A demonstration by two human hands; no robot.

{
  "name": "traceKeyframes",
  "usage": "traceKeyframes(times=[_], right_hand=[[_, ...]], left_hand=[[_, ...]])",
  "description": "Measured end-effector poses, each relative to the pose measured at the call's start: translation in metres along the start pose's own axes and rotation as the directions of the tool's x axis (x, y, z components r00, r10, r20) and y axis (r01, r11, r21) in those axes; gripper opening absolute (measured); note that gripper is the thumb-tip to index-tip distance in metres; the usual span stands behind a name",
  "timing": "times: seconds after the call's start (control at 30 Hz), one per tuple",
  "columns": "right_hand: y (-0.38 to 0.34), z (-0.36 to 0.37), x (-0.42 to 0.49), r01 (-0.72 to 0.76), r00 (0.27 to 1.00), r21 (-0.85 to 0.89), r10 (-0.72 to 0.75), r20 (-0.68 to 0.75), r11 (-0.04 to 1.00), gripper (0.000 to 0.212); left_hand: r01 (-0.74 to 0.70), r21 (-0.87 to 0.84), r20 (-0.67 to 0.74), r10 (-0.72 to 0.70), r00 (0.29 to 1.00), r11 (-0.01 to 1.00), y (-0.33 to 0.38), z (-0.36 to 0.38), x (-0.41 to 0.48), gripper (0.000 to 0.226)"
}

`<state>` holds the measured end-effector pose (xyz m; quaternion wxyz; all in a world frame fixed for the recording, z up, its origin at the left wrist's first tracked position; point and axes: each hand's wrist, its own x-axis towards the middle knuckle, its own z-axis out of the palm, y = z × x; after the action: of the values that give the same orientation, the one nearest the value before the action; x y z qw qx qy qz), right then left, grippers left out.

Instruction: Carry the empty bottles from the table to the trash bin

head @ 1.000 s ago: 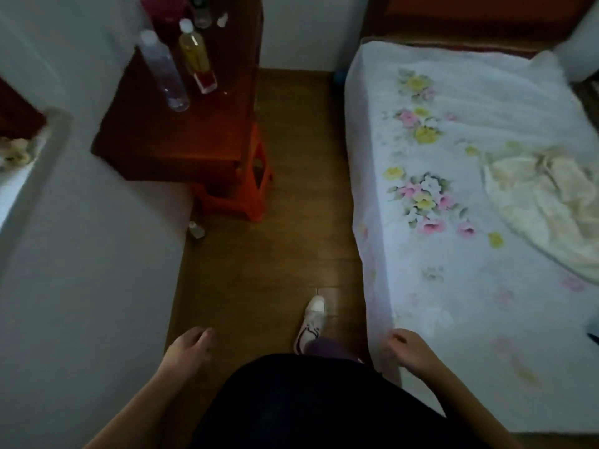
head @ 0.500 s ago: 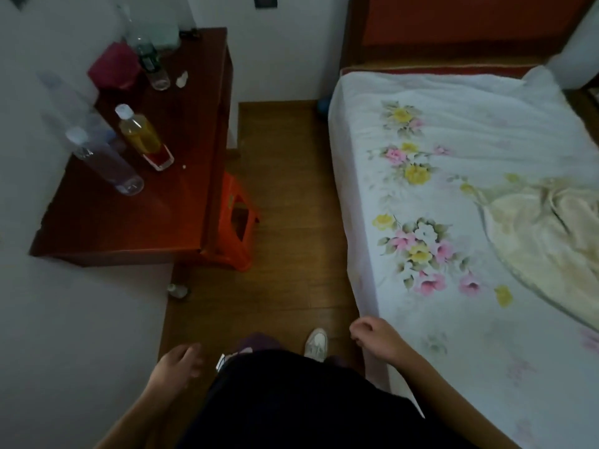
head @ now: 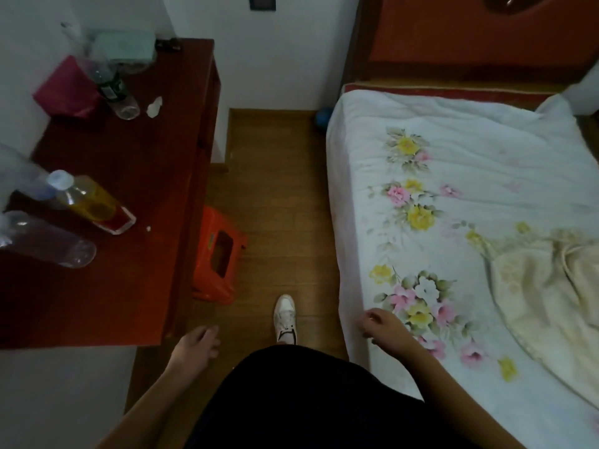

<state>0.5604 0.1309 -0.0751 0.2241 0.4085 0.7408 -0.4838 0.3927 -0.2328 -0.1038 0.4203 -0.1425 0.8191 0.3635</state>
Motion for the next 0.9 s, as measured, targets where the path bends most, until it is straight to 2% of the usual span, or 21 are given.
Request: traceKeyframes(times=[0.1, 0.27, 0.47, 0.57, 0.7, 0.8, 0.9], right_hand=[[-0.003, -0.031, 0.021, -0.081, 0.995, 0.046, 0.084, -0.060, 0.996, 0.014], [-0.025, -0.079, 0.062, -0.121, 0.986, 0.083, 0.129, -0.103, 0.989, 0.012], [-0.084, -0.127, 0.143, -0.102, 0.993, 0.067, 0.106, -0.053, 0.993, 0.015], [-0.136, -0.142, 0.201, -0.013, 1.000, -0.038, 0.014, 0.018, 0.999, 0.017], [-0.229, -0.145, 0.268, 0.169, 0.980, -0.169, -0.148, 0.129, 0.971, 0.014], [-0.308, -0.134, 0.295, 0.307, 0.931, -0.270, -0.229, 0.286, 0.913, 0.025], [-0.379, -0.109, 0.310, 0.440, 0.858, -0.328, -0.285, 0.426, 0.836, 0.030]], left_hand=[[-0.061, 0.040, 0.042, 0.059, 0.997, 0.997, 0.069, 0.006, 0.030, 0.027], [-0.205, 0.135, 0.097, 0.193, 0.976, 0.969, 0.178, 0.003, 0.068, 0.028], [-0.269, 0.113, 0.037, 0.267, 0.963, 0.956, 0.261, -0.008, 0.100, 0.028], [-0.212, 0.039, -0.053, 0.214, 0.975, 0.977, 0.275, -0.019, 0.108, 0.022], [-0.110, -0.076, -0.240, 0.089, 0.967, 0.991, 0.272, -0.034, 0.102, 0.019], [-0.077, -0.167, -0.392, 0.006, 0.920, 0.983, 0.269, -0.042, 0.085, 0.019], [-0.069, -0.333, -0.520, -0.122, 0.845, 0.940, 0.254, -0.047, 0.066, 0.017]])
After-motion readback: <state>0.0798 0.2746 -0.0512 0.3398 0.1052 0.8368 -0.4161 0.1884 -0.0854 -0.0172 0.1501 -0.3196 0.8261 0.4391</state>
